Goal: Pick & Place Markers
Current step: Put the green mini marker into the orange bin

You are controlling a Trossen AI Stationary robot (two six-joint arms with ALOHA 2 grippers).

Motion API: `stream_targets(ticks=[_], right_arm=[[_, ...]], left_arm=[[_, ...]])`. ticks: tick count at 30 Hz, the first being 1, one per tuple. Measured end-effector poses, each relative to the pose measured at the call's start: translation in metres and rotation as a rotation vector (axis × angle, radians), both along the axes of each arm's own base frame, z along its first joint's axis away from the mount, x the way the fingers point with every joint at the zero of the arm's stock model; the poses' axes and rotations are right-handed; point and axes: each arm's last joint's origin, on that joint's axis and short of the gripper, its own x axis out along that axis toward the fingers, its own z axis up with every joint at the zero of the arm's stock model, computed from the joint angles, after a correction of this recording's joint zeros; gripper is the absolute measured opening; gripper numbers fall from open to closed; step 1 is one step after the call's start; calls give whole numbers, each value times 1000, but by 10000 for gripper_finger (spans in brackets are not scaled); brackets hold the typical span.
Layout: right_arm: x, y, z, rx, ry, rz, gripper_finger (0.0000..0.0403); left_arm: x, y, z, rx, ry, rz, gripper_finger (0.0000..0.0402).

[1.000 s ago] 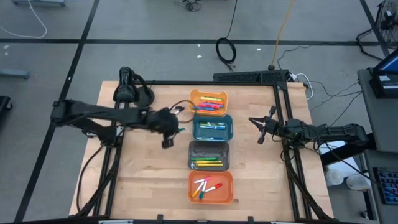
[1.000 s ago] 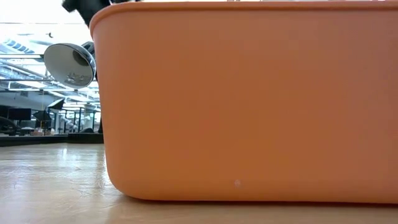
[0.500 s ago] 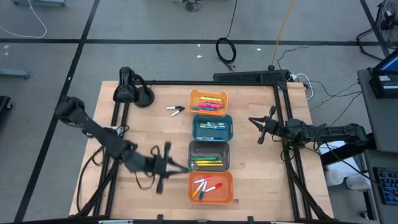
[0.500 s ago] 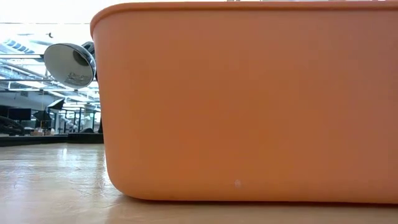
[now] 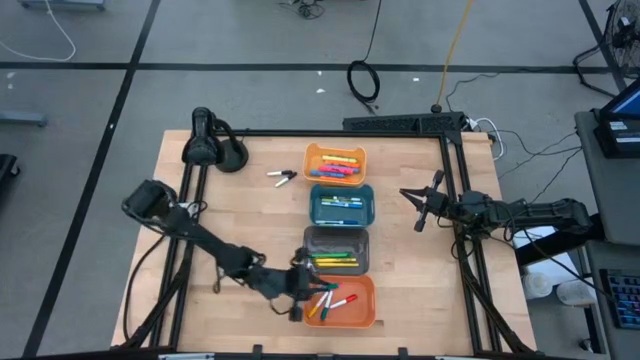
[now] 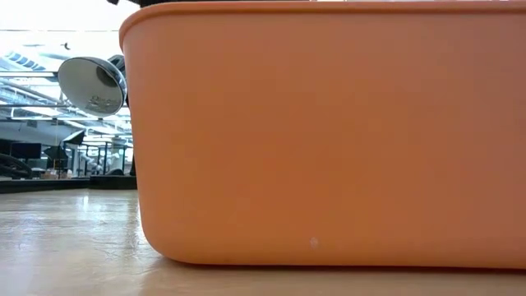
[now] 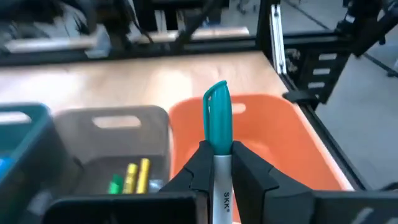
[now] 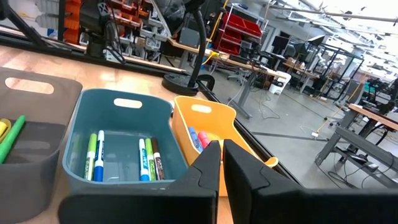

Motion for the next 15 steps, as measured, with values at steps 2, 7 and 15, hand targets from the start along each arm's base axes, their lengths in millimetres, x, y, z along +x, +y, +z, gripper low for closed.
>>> stream_targets(ticks=[2, 7, 15], right_arm=[[0, 0, 0, 0, 0, 0, 11], [0, 0, 0, 0, 0, 0, 11], [0, 0, 0, 0, 0, 0, 11]], left_arm=[[13, 0, 2, -23, 61, 3, 35], [44, -1, 15, 25, 313, 19, 35], [75, -17, 13, 72, 470, 9, 35]])
